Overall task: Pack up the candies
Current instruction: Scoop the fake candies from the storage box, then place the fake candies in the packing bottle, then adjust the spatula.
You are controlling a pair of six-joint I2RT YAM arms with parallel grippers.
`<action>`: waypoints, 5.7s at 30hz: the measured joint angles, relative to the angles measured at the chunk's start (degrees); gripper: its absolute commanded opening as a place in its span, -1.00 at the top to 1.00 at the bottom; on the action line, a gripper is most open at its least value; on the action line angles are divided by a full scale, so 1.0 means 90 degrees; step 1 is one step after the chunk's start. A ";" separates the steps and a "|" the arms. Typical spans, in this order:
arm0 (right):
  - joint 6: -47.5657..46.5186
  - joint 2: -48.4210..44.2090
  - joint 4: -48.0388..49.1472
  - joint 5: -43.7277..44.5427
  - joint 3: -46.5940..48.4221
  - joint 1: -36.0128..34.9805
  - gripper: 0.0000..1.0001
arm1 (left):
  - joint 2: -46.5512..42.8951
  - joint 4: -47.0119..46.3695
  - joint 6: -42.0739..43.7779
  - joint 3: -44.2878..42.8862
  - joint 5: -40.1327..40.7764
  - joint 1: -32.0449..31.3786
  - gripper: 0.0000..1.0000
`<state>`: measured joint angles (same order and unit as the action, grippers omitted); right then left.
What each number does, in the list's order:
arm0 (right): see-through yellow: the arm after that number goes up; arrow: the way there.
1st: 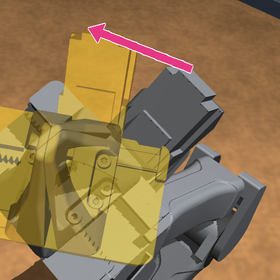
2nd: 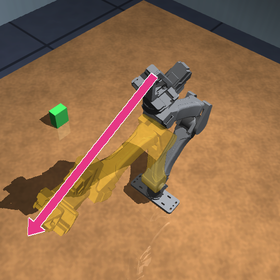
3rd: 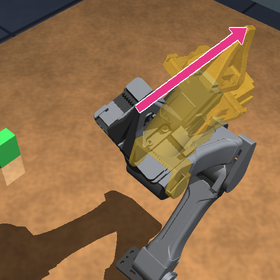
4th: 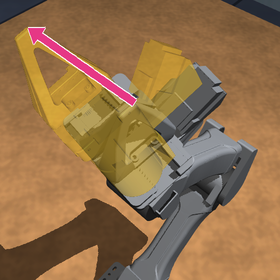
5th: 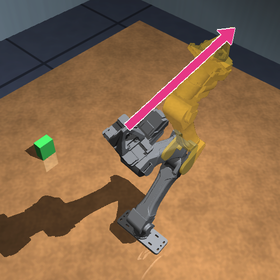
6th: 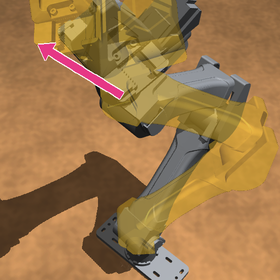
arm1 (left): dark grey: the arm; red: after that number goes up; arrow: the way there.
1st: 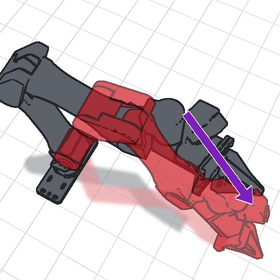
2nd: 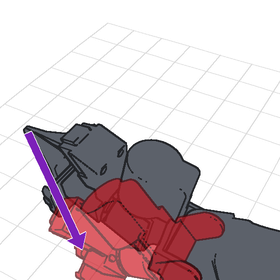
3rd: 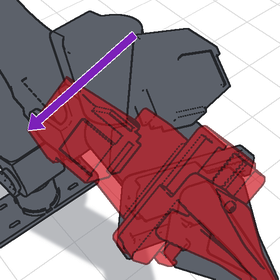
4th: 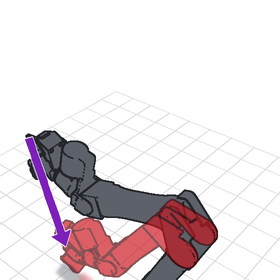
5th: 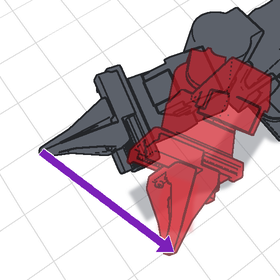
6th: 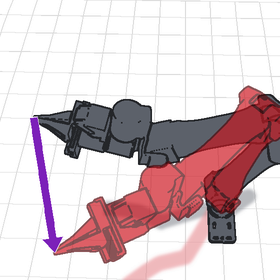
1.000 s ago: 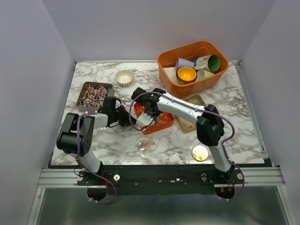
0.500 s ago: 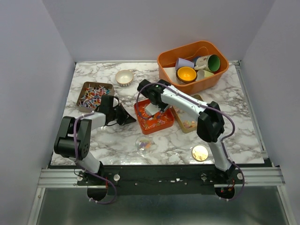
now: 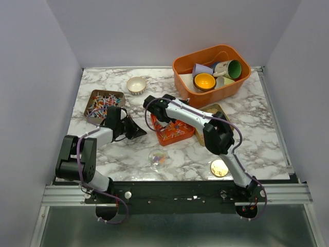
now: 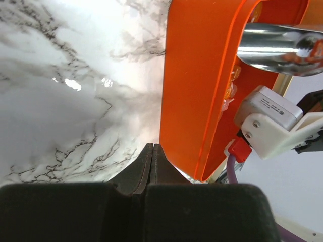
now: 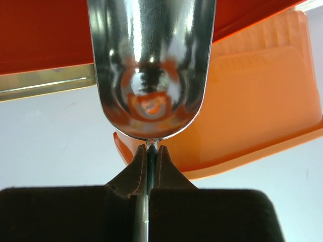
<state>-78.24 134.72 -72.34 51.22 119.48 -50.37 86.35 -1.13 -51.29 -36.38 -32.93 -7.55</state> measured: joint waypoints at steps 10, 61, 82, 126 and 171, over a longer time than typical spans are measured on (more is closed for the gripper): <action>-0.0624 -0.1195 0.0940 -0.0291 -0.1914 -0.0500 0.99 | 0.0172 -0.0313 -0.0231 0.0214 0.0007 0.0000 1.00; 0.0568 -0.3143 0.2931 -0.6946 -0.4291 0.0357 0.99 | 0.0359 0.3016 0.2900 -0.2540 -0.1030 0.0090 0.78; -0.0124 -0.4328 0.1882 -0.5598 -0.4095 0.0085 0.99 | -0.1149 0.3852 0.4371 -0.2477 -0.0253 0.0758 -0.34; 0.1528 -0.2297 -0.0418 -0.1146 -0.2317 -0.2708 0.99 | -0.3524 0.3240 0.3308 -0.1141 0.0257 0.0957 -0.48; 0.3266 -0.2601 0.0066 -0.4777 -0.0097 -0.0933 0.99 | -0.2023 -0.0680 0.0588 -0.0435 -0.2892 0.0879 -0.22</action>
<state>-48.84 111.31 -71.75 8.23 118.61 -58.76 68.14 -7.25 -46.00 -40.29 -58.96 0.36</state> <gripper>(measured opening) 0.047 0.578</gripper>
